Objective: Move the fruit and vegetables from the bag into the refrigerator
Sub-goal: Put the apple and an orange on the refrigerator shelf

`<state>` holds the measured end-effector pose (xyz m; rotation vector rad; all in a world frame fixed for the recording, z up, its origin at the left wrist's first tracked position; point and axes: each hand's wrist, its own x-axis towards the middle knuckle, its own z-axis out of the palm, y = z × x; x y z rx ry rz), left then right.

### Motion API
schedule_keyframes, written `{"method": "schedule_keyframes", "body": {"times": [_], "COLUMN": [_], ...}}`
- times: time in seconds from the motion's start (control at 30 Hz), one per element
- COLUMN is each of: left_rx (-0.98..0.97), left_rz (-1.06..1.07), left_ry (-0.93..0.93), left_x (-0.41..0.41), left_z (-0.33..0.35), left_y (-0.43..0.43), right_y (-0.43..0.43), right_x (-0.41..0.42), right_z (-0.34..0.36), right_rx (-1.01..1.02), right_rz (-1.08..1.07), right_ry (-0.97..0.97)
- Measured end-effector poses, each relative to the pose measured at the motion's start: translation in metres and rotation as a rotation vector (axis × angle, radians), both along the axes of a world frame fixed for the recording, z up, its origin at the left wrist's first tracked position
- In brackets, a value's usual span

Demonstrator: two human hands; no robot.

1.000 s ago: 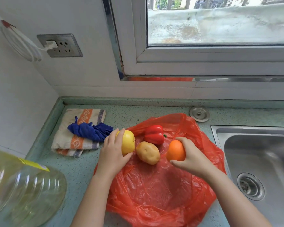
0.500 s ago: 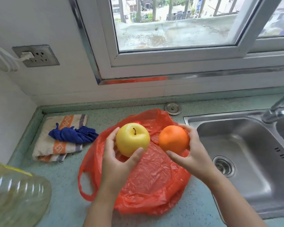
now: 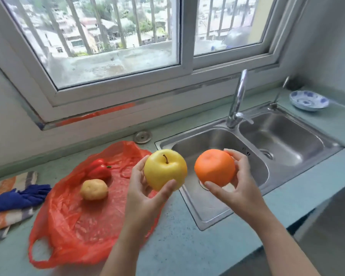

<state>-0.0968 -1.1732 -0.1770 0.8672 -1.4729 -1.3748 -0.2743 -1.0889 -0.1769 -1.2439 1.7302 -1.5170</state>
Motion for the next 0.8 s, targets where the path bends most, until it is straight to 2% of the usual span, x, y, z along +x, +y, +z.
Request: {"method": "schedule_keyframes", "body": {"times": [0.43, 0.8], "left_rx": [-0.018, -0.076], "left_rz": [-0.541, -1.146], "left_ry": [0.087, 0.049], "left_x": [-0.2, -0.322], "left_z": [0.029, 0.036], "left_y": [0.217, 0.414], "right_y": [0.292, 0.517], "right_x": [-0.118, -0.132], "right_z": [0.028, 0.022], "right_rx": [-0.099, -0.16], "right_rz": [-0.597, -1.273], "right_ry": [0.052, 0.137]}}
